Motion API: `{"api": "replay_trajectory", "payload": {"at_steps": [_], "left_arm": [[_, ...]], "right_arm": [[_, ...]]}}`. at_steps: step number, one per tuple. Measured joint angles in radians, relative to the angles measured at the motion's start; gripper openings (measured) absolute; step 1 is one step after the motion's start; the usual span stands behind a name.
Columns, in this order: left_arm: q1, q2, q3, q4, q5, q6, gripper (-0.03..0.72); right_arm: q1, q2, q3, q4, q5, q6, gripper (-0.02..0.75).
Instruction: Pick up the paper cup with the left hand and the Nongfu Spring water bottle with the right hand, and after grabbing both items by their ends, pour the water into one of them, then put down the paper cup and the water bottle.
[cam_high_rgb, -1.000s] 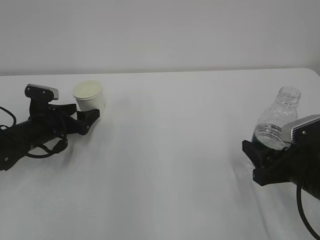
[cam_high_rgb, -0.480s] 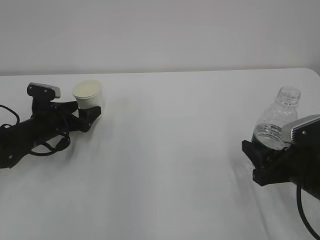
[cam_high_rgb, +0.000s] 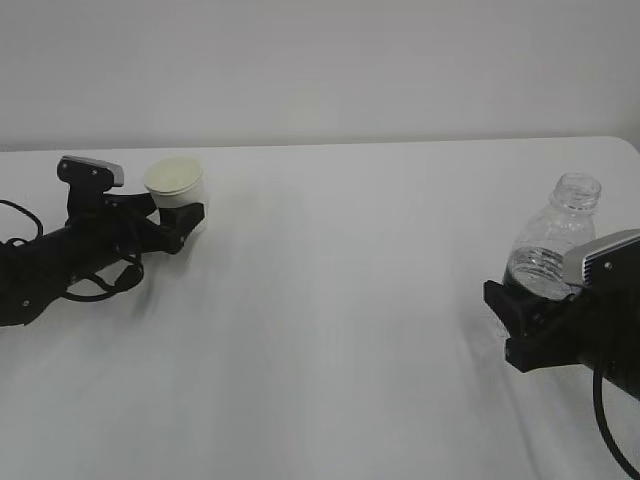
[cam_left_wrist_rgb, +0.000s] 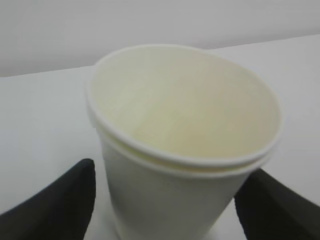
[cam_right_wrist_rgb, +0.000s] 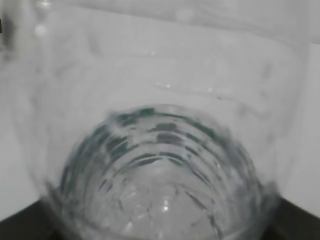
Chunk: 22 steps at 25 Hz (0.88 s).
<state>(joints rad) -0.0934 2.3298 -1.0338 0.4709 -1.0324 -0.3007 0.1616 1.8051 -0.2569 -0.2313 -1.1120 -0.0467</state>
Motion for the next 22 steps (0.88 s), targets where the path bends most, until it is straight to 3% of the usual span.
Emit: {"api": "replay_trajectory", "payload": {"at_steps": [16, 22], "left_arm": [[-0.036, 0.027, -0.075, 0.001, 0.060, -0.004, 0.609], [-0.036, 0.027, -0.075, 0.001, 0.060, -0.004, 0.545]], "right_arm": [[0.000, 0.000, 0.000, -0.002, -0.002, -0.001, 0.484], [0.000, 0.000, 0.000, -0.003, -0.002, -0.001, 0.484]]}}
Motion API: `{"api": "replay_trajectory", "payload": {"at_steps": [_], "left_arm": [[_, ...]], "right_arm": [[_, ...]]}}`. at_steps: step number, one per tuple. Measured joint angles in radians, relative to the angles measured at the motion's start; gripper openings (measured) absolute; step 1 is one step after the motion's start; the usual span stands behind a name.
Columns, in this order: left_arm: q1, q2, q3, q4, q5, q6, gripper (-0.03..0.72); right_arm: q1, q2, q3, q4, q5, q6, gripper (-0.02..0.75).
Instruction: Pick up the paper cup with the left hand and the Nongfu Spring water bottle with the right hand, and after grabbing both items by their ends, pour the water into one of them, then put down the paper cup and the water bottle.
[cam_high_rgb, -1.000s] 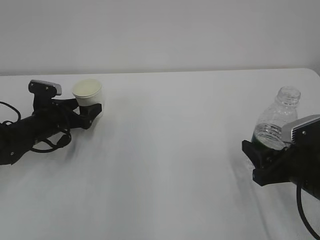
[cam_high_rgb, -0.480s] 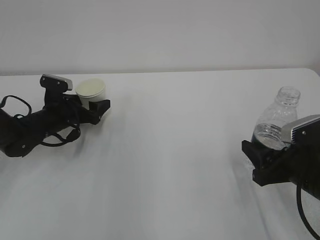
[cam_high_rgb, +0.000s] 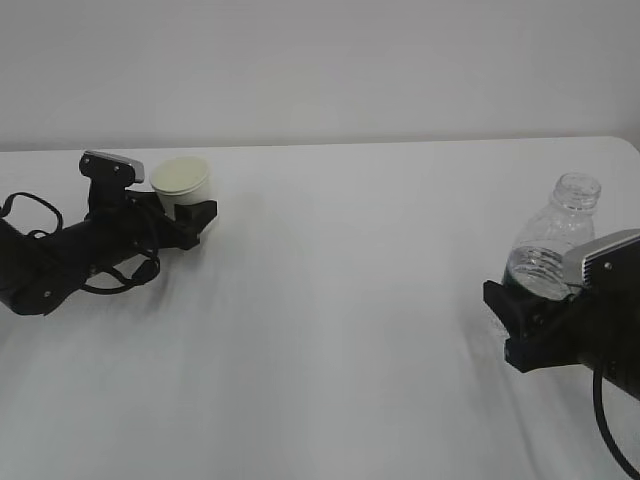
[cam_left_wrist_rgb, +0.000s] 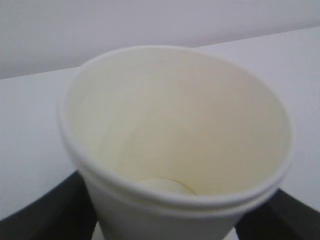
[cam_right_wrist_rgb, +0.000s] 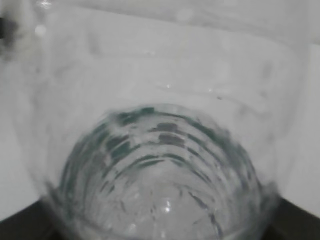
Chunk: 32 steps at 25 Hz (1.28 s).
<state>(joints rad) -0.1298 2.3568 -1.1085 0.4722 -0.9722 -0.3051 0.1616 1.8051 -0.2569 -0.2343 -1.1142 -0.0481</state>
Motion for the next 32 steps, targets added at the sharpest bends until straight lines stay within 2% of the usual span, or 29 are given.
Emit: {"api": "replay_trajectory", "payload": {"at_steps": [7, 14, 32], "left_arm": [[0.000, 0.000, 0.000, 0.000, 0.000, 0.000, 0.515], [0.000, 0.000, 0.002, 0.063, -0.006, 0.000, 0.513], [0.021, -0.139, 0.147, 0.089, -0.008, 0.000, 0.512]], "right_arm": [[0.000, 0.000, 0.000, -0.002, 0.000, 0.000, 0.484], [0.000, 0.000, 0.000, -0.002, 0.000, 0.000, 0.484], [0.000, 0.000, 0.000, -0.002, 0.000, -0.002, 0.484]]}}
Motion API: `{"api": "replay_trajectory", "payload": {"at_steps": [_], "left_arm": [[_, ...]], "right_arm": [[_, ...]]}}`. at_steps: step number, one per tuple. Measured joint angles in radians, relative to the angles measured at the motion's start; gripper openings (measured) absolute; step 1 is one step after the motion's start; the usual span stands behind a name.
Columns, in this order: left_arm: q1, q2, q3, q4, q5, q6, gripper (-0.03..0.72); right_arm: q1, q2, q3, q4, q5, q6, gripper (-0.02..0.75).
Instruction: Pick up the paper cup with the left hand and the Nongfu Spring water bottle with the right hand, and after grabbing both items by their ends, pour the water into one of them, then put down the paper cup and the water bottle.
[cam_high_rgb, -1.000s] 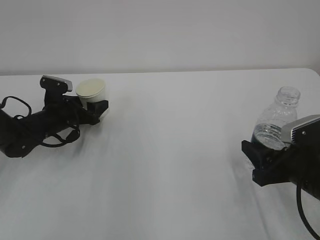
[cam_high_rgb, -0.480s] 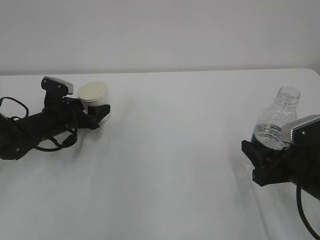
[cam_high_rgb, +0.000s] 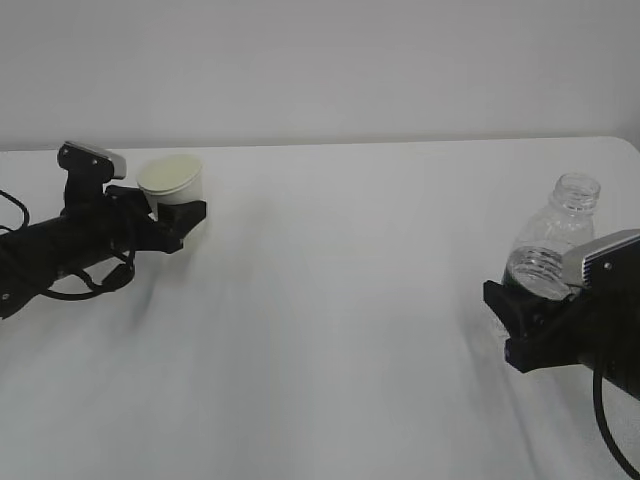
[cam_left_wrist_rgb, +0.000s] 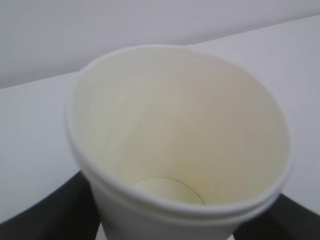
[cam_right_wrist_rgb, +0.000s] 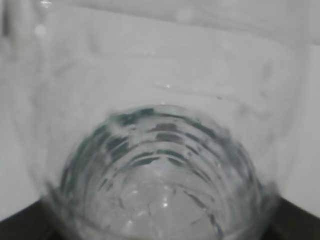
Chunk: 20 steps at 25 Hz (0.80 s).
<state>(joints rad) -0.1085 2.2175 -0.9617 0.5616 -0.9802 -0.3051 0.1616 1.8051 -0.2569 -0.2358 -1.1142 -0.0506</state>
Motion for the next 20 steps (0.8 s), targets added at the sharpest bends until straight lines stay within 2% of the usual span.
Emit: {"api": "replay_trajectory", "payload": {"at_steps": [6, 13, 20], "left_arm": [[0.000, -0.064, 0.069, 0.012, -0.008, 0.000, 0.512], [0.000, -0.104, 0.132, 0.083, -0.042, -0.002, 0.512], [0.000, -0.112, 0.141, 0.261, -0.083, -0.103, 0.512]], "right_arm": [[0.000, 0.000, 0.000, 0.000, 0.000, 0.000, 0.484], [0.000, 0.000, 0.000, 0.000, 0.000, 0.000, 0.484], [0.000, 0.000, 0.000, 0.000, 0.000, 0.000, 0.484]]}}
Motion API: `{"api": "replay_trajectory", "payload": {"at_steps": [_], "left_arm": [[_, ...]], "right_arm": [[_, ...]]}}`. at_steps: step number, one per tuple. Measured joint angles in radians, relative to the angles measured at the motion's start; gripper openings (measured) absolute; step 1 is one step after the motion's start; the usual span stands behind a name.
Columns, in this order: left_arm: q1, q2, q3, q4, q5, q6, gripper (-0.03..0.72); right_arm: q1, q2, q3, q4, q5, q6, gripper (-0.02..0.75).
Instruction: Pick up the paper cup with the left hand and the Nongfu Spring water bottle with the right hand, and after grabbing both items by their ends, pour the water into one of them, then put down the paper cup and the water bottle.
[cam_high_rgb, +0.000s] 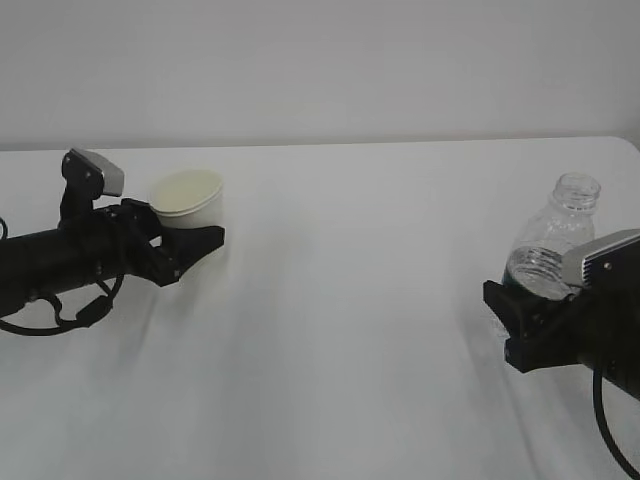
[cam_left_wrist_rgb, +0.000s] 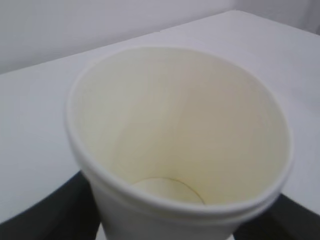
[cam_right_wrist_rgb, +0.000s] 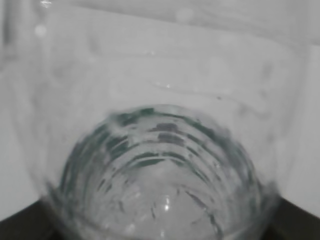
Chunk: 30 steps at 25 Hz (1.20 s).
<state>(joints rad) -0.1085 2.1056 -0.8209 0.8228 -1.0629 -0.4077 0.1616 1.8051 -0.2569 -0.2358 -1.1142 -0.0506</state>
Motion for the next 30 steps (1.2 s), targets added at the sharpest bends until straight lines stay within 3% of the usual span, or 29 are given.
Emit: {"api": "replay_trajectory", "payload": {"at_steps": [13, 30], "left_arm": [[-0.002, -0.004, 0.000, 0.290, -0.077, -0.093, 0.512], [-0.180, -0.004, 0.000, 0.304, -0.079, -0.063, 0.511]], "right_arm": [[0.000, 0.000, 0.000, -0.025, 0.000, 0.000, 0.484], [0.000, 0.000, 0.000, -0.109, 0.000, -0.001, 0.484]]}}
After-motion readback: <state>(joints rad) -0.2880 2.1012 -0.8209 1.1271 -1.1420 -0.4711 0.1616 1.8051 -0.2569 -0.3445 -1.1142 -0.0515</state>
